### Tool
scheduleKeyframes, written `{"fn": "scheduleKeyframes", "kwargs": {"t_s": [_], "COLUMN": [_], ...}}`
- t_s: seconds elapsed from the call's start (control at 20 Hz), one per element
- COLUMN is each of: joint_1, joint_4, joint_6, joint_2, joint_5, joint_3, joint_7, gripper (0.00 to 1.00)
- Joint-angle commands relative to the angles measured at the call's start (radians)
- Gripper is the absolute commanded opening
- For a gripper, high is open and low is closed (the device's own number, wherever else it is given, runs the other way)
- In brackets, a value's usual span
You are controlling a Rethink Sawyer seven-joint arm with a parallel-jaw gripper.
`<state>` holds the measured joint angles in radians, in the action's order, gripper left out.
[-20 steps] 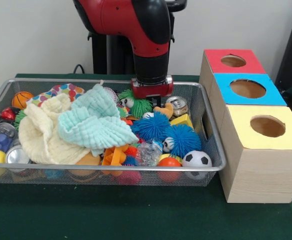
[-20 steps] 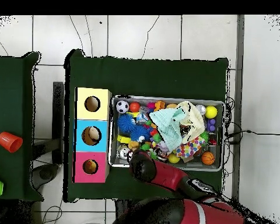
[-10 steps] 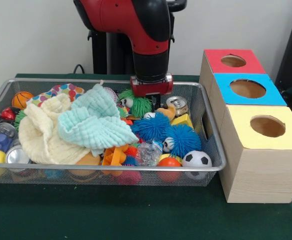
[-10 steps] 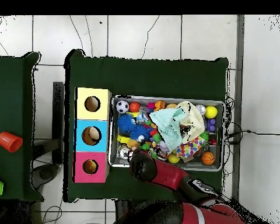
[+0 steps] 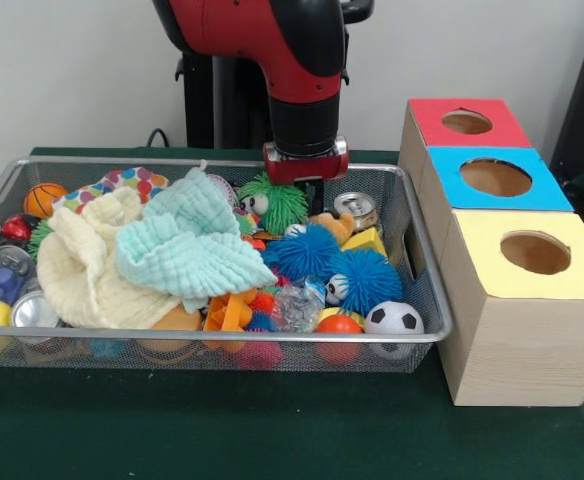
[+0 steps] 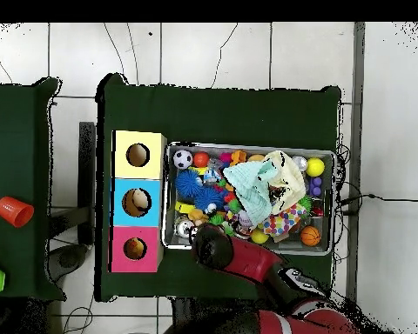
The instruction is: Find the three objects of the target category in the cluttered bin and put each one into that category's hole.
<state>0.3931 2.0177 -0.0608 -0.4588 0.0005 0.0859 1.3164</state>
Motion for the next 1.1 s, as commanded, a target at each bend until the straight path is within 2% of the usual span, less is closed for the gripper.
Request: {"fn": "scheduleKeyframes", "kwargs": {"t_s": [0.05,0.35,1.1], "joint_1": [0.000,0.005,0.006], "joint_4": [-0.100,-0.108,-0.135], "joint_6": [-0.126,-0.186,-0.268], "joint_2": [-0.032,-0.051,-0.072], "joint_5": [0.068,0.079,0.090], "joint_3": [0.005,0.011,0.013], "joint_7": [0.193,0.192,0.192], "gripper": [0.00,0.00,0.00]}}
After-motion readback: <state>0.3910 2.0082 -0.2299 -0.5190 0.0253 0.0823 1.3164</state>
